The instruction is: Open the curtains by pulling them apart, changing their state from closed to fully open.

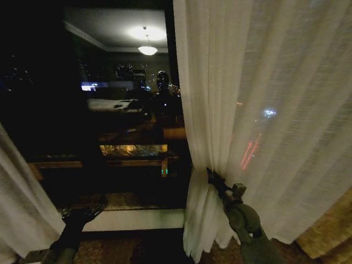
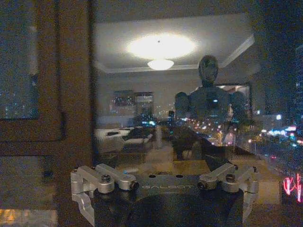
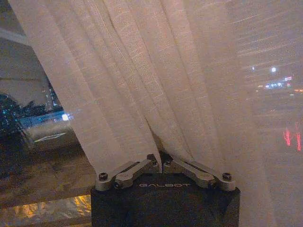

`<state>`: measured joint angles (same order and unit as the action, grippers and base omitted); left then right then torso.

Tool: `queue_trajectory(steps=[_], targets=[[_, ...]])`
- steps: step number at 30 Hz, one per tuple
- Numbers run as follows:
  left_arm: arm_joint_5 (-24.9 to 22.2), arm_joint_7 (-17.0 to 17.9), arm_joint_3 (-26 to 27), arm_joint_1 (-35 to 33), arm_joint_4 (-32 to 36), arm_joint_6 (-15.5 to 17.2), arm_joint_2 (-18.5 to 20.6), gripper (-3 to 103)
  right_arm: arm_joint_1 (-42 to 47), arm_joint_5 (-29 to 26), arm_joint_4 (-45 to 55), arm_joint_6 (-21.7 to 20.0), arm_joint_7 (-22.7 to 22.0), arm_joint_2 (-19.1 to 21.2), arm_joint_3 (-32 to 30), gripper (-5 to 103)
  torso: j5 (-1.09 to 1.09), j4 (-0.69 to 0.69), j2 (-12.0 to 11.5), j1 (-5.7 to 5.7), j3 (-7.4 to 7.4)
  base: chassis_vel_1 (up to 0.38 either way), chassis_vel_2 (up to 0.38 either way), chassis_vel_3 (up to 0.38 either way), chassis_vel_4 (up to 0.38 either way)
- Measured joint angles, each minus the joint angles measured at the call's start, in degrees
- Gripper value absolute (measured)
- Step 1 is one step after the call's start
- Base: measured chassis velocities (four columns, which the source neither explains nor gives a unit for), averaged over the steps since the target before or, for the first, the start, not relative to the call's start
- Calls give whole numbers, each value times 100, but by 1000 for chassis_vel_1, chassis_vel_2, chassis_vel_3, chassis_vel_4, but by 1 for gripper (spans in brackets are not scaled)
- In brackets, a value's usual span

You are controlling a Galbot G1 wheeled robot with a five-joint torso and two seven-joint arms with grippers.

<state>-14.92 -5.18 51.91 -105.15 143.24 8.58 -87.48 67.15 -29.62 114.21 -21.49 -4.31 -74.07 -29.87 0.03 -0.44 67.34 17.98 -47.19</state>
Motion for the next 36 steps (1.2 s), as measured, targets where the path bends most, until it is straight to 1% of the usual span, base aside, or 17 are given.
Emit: queue_trajectory(steps=[20, 36], targets=[[-1, -8, -11, 7, 0, -1, -12, 100, 49, 22, 9, 12, 37, 11, -34, 0, -1, 0, 0, 0, 0, -356, -350, 352, 357], [10, -11, 5, -30, 0, -69, -29, 100, 91, 35, 36, 37, 46, 17, -110, 0, 0, 0, 1, 0, 0, -355, -357, 355, 352]])
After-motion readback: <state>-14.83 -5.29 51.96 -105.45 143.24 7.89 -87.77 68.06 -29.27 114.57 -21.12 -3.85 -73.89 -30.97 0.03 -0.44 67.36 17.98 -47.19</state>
